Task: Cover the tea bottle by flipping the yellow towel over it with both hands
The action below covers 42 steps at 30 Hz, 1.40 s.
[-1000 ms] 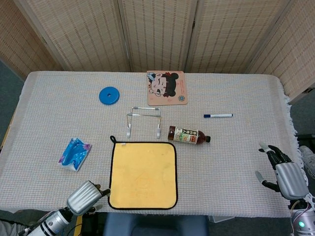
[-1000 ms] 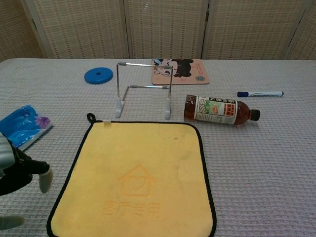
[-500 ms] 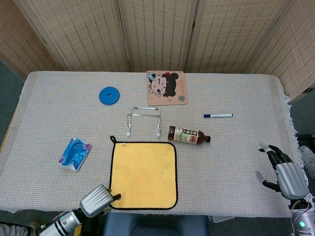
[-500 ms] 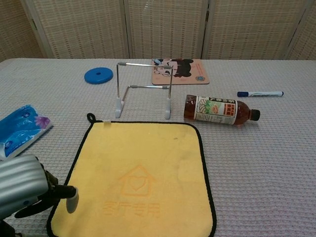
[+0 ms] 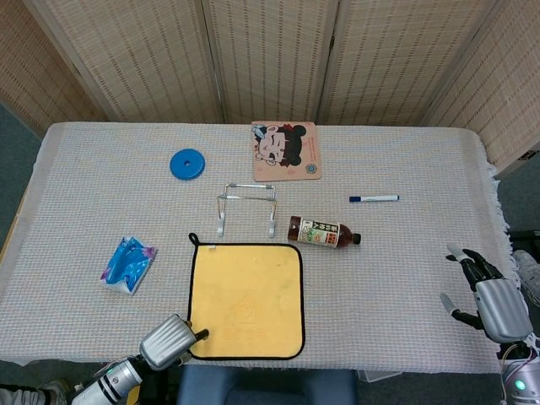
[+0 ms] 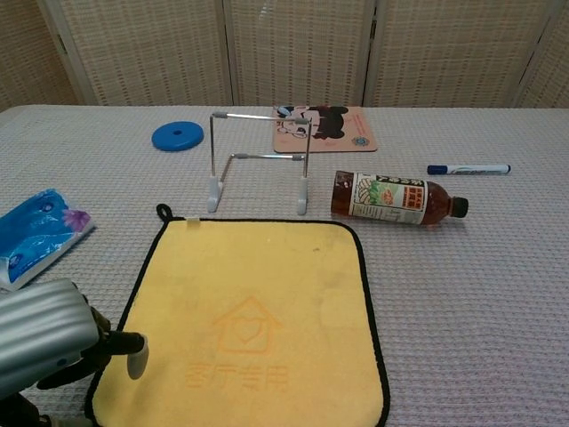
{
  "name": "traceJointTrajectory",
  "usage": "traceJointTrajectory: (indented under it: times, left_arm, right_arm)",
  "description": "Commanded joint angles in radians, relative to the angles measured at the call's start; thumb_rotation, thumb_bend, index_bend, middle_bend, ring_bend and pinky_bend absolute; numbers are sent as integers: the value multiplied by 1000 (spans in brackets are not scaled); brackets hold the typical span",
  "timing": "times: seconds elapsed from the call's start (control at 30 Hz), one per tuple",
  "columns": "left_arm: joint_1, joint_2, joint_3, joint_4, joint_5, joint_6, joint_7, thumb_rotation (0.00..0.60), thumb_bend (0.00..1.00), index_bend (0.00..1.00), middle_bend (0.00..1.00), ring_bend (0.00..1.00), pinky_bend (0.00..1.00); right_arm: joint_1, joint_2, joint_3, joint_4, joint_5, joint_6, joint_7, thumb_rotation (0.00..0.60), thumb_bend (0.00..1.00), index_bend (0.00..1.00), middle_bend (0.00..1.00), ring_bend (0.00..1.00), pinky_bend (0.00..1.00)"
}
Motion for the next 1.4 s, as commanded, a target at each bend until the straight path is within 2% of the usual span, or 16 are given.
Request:
traceJointTrajectory:
  times: [0.03, 0.3, 0.5, 0.63, 1.13, 1.4]
  left_arm:
    - [-7, -11, -3, 4, -6, -5, 0, 600, 210, 450, 914, 752, 946]
    - [-29, -34, -16, 6, -21, -11, -2, 600, 222, 463, 914, 752, 945]
    - [-35, -26, -15, -6, -34, -5, -4, 600, 365, 476, 914, 752, 945]
    - [-36, -21, -13, -11, -48, -9, 0, 600, 395, 484, 915, 753, 945]
    - [-27, -24, 11, -5, -72, -9, 3, 600, 405, 486, 915, 752, 945]
    - [-39, -51, 4, 10, -71, -10, -3, 600, 470, 529, 915, 752, 945]
  right_arm:
    - [-1, 0, 0, 1, 0, 2, 1, 600, 319, 65, 247, 171, 263]
    - [-6, 2, 0, 6, 4, 8, 8, 600, 318, 65, 247, 171, 263]
    - [-7, 0, 0, 11, 6, 8, 12, 600, 318, 65, 247, 171, 263]
    - [-6, -3, 0, 14, 6, 5, 13, 600, 319, 65, 247, 171, 263]
    - [-7, -1, 0, 13, 4, 9, 12, 600, 318, 65, 247, 171, 263]
    - [-10, -1, -3, 14, -2, 12, 13, 600, 318, 65, 250, 171, 263]
